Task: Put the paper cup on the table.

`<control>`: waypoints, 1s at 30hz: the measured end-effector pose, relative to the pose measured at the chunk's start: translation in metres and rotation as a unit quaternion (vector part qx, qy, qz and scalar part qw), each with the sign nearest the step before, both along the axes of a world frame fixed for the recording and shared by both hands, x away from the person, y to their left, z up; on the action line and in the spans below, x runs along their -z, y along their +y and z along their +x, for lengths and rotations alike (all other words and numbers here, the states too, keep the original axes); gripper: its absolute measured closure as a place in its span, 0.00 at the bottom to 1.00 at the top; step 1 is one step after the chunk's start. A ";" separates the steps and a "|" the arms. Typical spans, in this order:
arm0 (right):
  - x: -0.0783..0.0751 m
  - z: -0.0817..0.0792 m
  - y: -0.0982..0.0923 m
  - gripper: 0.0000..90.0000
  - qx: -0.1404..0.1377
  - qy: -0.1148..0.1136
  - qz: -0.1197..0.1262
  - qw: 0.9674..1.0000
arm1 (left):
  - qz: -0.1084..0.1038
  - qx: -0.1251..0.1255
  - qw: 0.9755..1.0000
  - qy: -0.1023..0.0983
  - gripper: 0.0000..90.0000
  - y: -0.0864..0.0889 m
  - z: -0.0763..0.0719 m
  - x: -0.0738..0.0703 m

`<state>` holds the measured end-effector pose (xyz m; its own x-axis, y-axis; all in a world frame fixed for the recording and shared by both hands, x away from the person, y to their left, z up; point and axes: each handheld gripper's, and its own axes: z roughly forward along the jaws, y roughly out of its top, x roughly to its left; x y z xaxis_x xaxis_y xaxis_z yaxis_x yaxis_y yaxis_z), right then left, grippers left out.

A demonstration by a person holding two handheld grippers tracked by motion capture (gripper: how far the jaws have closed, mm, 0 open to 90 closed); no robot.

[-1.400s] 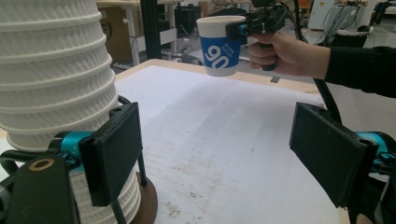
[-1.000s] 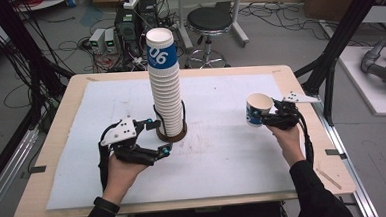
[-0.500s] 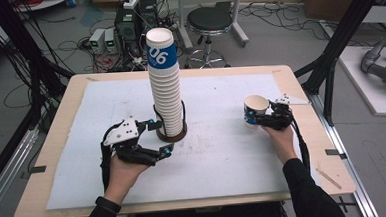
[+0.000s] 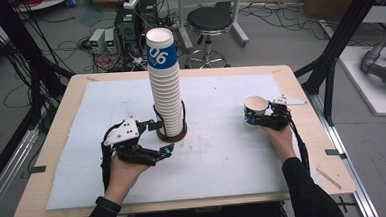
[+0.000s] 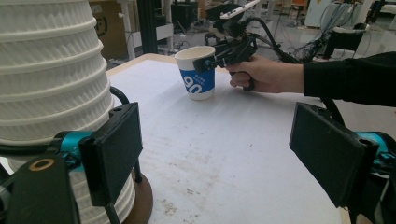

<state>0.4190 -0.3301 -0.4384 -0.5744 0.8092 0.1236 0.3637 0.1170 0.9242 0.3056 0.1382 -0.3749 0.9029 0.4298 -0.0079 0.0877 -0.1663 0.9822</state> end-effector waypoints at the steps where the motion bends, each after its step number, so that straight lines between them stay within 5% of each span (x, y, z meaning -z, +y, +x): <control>1: 0.000 0.000 0.000 0.21 0.001 -0.001 -0.001 1.000 | 0.001 0.000 1.000 0.000 0.19 0.000 0.000 0.000; 30: -0.002 -0.013 0.003 0.15 0.013 0.004 -0.053 0.998 | -0.001 0.007 1.000 0.000 0.19 -0.004 0.001 -0.002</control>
<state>0.4063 -0.3272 -0.4369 -0.5528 0.8323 0.0403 0.3745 0.2049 0.9043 0.3066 0.1337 -0.3731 0.9090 0.4168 -0.0084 0.0853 -0.1661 0.9824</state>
